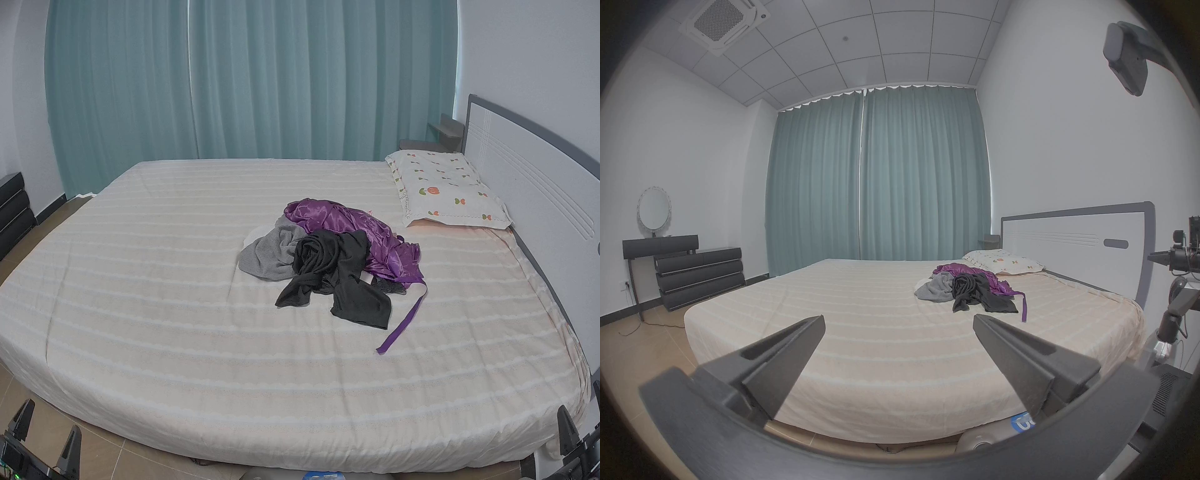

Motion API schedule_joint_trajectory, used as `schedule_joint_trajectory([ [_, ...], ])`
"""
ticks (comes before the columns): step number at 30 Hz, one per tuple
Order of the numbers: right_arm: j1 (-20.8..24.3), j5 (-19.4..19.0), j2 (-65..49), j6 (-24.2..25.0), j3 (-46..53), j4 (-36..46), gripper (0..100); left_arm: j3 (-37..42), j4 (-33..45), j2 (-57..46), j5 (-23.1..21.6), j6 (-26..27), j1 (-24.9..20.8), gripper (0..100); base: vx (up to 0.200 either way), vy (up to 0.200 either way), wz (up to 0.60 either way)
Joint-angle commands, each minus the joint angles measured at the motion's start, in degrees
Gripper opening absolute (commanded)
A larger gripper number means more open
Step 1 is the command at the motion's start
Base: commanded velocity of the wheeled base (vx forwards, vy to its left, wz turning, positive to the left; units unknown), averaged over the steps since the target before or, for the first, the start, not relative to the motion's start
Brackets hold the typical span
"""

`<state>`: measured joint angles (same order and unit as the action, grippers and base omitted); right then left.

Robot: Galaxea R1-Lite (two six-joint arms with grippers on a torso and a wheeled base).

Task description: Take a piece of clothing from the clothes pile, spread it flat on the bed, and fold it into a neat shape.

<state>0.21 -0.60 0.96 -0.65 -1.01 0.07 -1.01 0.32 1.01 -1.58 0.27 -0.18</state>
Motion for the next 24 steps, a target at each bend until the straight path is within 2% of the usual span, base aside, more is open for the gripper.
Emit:
schedule_joint_trajectory([
  [1, 0.1, 0.0, -1.0, -0.1, 0.9, 0.0, 100, 1.0, -0.1, -1.0, 0.0, 0.0, 0.0, 100, 0.0, 0.0, 0.0],
  [21, -0.4, -0.2, 0.4, -1.1, 0.8, 0.1, 100, 1.0, 0.0, -1.0, 0.0, 0.0, 0.0, 100, 0.0, 0.0, 0.0],
  [23, 0.1, -1.1, 1.0, -0.4, -2.8, -1.4, 100, 1.0, -0.1, -1.0, 0.0, 0.0, 0.0, 100, 0.0, 0.0, 0.0],
  [24, 0.0, -1.8, 3.0, 0.2, -8.2, -1.6, 100, 1.0, -0.1, -1.0, 0.0, 0.0, 0.0, 100, 0.0, 0.0, 0.0],
])
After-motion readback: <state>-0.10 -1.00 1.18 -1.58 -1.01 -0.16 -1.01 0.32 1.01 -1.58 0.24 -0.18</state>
